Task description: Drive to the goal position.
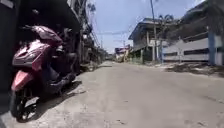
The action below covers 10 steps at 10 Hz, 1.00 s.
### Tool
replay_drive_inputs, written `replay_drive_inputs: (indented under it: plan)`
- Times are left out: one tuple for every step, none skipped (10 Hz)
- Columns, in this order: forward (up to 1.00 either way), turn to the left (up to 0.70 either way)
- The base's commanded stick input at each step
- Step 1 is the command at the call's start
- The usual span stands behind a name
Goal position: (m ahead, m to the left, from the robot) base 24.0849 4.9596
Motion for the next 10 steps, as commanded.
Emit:
replay_drive_inputs:
  plan:
    - [1.0,0.0]
    - [1.0,0.0]
    - [1.0,0.0]
    - [1.0,0.0]
    - [1.0,0.0]
    - [1.0,0.0]
    - [1.0,0.0]
    - [1.0,0.0]
    - [1.0,0.0]
    - [1.0,-0.09]
